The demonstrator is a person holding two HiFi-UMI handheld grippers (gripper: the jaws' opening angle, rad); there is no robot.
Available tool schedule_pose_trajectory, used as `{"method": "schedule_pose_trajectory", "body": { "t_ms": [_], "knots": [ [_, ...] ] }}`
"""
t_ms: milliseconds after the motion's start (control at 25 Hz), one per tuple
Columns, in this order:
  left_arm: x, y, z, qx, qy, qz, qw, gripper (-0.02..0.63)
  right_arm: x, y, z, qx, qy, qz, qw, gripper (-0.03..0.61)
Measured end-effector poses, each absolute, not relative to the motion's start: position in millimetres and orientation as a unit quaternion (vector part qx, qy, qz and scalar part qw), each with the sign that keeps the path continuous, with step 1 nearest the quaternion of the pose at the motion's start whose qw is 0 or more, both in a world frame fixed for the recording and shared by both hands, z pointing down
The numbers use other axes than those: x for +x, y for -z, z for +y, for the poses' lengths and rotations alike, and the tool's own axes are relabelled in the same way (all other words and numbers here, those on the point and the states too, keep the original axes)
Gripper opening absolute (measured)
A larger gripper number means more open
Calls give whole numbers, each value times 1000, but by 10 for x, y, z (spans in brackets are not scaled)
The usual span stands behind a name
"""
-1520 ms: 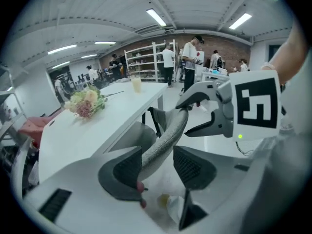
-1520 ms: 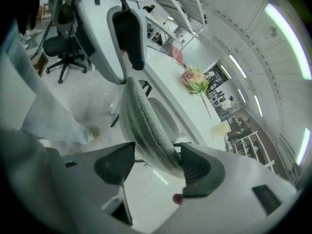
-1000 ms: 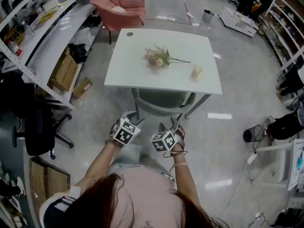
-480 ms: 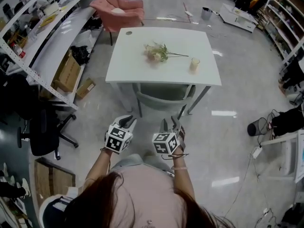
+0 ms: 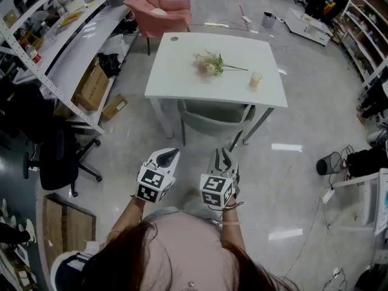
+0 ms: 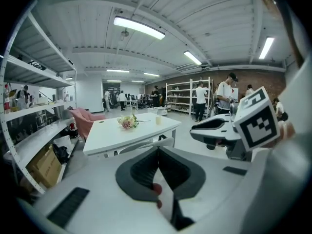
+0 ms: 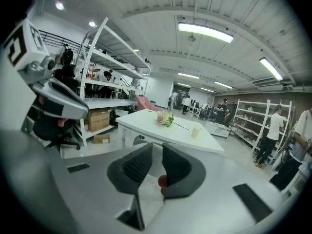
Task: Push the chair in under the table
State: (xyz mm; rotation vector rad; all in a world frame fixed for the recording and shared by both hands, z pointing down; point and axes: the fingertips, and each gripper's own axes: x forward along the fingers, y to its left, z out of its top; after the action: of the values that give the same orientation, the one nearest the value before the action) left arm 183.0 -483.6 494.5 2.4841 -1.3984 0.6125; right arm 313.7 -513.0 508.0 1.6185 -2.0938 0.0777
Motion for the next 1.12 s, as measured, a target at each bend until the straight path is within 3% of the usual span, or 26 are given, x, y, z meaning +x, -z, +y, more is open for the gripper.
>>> {"method": "schedule_pose_trajectory", "body": {
  "t_ms": [1120],
  "knots": [
    [1298,-4428,-2818,838,-137,-516,109,9,3140,-4570,-3163,634,-49,-755,163,29]
  ]
}}
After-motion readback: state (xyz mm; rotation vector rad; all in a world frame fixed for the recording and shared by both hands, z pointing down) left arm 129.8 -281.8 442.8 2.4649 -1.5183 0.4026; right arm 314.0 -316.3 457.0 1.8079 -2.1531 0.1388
